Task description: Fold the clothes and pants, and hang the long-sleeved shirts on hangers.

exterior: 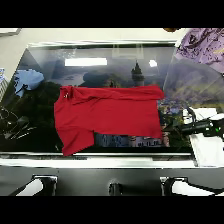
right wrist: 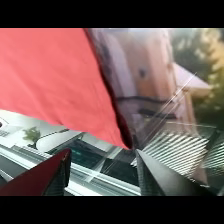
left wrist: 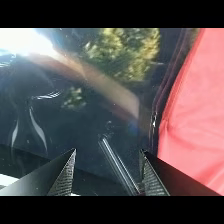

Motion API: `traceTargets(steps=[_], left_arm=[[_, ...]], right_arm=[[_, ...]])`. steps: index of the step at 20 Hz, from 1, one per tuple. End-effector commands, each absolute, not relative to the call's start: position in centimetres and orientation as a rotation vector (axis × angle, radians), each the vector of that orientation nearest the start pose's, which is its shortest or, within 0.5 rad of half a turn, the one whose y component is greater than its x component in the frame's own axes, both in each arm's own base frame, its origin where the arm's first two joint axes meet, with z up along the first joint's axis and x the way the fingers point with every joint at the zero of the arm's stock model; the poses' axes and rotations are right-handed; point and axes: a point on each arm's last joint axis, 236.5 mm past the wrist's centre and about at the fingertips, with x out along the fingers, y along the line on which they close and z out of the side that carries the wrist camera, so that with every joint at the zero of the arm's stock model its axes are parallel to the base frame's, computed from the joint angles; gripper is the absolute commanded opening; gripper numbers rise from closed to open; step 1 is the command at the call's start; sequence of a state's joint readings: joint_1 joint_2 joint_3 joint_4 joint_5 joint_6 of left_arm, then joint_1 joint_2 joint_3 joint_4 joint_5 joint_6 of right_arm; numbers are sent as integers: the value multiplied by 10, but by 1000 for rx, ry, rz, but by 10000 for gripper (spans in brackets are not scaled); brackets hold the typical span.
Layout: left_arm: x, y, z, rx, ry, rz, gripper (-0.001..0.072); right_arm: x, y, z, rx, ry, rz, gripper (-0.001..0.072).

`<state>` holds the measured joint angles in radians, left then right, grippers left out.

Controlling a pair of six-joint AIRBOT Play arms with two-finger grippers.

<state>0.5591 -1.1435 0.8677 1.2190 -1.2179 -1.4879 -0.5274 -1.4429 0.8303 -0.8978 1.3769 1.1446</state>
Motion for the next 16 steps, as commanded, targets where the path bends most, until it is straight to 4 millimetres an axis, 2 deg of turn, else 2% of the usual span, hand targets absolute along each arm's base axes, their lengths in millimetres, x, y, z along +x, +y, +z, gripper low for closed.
traceTargets(steps=[1, 4, 8, 12, 13, 14, 16], left_arm=[[282, 88, -35, -681, 1325, 224, 462], [282, 88, -35, -681, 1325, 224, 463], [282, 88, -35, -681, 1325, 224, 463], [282, 88, -35, -681, 1325, 224, 463], [282, 88, -35, -681, 1325, 224, 463], [282, 88, -35, -681, 1325, 224, 462], [282, 88, -35, -681, 1325, 224, 463]], right_arm=[[273, 17, -98, 892, 1491, 314, 485], [269, 19, -108, 893, 1480, 300, 485], [271, 26, -112, 937, 1458, 308, 484], [260, 37, -123, 1008, 1498, 307, 478], [259, 37, -127, 1010, 1496, 296, 430], [261, 36, -128, 1004, 1485, 295, 336], [269, 32, -130, 1002, 1454, 269, 246]])
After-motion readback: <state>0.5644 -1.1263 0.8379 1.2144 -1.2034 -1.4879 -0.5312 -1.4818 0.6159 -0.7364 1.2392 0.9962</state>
